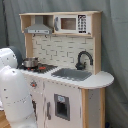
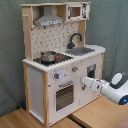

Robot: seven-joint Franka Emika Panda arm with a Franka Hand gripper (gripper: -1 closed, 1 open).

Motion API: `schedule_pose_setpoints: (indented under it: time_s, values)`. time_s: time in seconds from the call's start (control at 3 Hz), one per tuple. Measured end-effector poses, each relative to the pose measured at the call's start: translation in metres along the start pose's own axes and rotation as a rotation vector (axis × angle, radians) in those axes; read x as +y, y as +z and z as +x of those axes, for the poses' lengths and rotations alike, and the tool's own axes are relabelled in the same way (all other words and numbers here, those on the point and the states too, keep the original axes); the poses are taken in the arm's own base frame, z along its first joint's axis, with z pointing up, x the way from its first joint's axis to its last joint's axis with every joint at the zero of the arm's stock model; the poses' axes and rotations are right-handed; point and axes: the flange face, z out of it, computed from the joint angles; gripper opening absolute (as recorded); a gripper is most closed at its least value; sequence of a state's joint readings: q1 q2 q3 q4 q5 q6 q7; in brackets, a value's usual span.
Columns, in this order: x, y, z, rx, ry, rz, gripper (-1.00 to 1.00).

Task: Play with the kitchen

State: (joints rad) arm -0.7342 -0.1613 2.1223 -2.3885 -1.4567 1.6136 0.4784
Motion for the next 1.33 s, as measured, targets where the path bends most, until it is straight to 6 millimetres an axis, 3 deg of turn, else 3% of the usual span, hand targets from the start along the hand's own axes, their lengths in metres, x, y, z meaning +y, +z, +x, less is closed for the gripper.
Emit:
schedule_pose_setpoints:
  time_s: [1.33]
  values:
    - [-0.033,0.036,-0.018,-0.041,0.372,-0.048,1.00]
